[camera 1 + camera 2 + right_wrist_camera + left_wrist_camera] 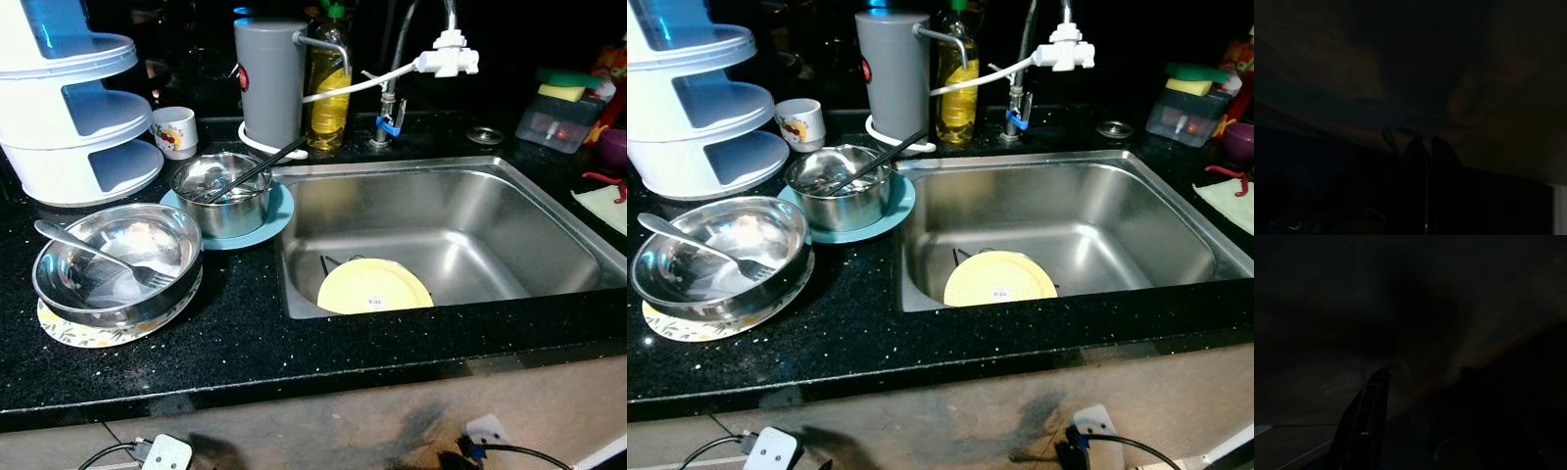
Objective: Kitchen organization
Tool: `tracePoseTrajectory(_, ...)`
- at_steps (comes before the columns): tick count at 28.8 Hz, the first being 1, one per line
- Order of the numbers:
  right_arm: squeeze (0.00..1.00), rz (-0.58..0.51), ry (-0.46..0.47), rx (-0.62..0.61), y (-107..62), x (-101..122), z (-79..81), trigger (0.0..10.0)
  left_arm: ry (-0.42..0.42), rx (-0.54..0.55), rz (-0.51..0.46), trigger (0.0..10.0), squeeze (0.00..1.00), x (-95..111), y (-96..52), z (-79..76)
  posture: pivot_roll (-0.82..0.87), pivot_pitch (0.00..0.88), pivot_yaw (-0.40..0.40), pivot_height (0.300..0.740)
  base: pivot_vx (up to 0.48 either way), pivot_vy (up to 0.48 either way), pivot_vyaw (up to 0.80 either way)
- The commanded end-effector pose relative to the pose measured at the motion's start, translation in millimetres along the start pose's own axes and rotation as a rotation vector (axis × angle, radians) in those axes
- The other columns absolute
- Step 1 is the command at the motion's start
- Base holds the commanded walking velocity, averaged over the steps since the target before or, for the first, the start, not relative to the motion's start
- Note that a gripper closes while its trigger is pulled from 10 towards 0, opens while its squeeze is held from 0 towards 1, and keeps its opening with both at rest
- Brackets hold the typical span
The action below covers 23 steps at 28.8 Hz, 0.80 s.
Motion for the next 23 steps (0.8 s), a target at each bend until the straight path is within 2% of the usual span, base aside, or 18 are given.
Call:
tracePoseTrajectory(1,0.0,0.008,0.011,0.016,1.1,-1.6,4.1,10.0,0.005,0.0,0.034,10.0,0.0,-4.9,-2.9,1.5,0.0,0.183,-0.01,0.74,0.0,0.0,0.0)
tracePoseTrajectory(5,0.0,0.026,0.002,0.051,10.7,-2.6,20.9,10.0,0.011,0.066,0.04,10.0,0.0,-2.6,3.5,5.5,0.01,0.179,-0.007,0.74,0.0,0.0,0.0)
tracePoseTrajectory(9,0.0,0.028,-0.017,0.106,11.7,-3.7,33.1,10.0,0.064,0.008,0.058,10.0,0.0,-1.0,4.8,-3.9,0.01,0.175,-0.003,0.74,0.0,-0.454,0.0)
tracePoseTrajectory(13,0.0,0.016,-0.033,0.127,13.0,1.2,34.5,10.0,0.033,0.008,0.033,10.0,0.0,3.7,5.3,-3.2,0.01,0.179,-0.006,0.74,0.0,-0.094,0.0)
tracePoseTrajectory(18,0.0,0.003,-0.052,0.161,13.9,7.1,34.8,10.0,0.043,-0.025,0.0,10.0,0.0,9.1,3.2,-6.2,0.01,0.185,-0.014,0.74,0.0,0.0,0.0)
tracePoseTrajectory(19,0.0,-0.016,-0.068,0.215,13.0,14.2,36.2,10.0,0.016,-0.084,-0.025,10.0,0.0,12.6,-2.9,-11.8,0.01,0.185,-0.019,0.74,0.0,0.0,0.0)
tracePoseTrajectory(21,0.0,-0.024,-0.072,0.234,12.6,17.1,36.8,10.0,0.007,-0.105,-0.03,10.0,0.0,13.6,-5.4,-13.7,0.01,0.185,-0.019,0.74,0.0,0.0,0.0)
tracePoseTrajectory(23,0.0,-0.068,-0.052,0.325,11.5,29.8,42.2,10.0,-0.025,-0.185,-0.056,10.0,0.0,18.5,-15.0,-21.0,0.01,0.185,-0.027,0.74,0.0,0.0,0.0)
Point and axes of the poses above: a point about 5 cm out from each wrist's last joint towards the gripper, its own y axis pointing out of the wrist towards the gripper, its own x axis along the axis of the wrist's last joint, z = x × y, the point moved 1 cm from there along y, pointing out of the wrist towards the gripper, and after that the axes turned 2 degrees about -y, right-handed, at the moved point
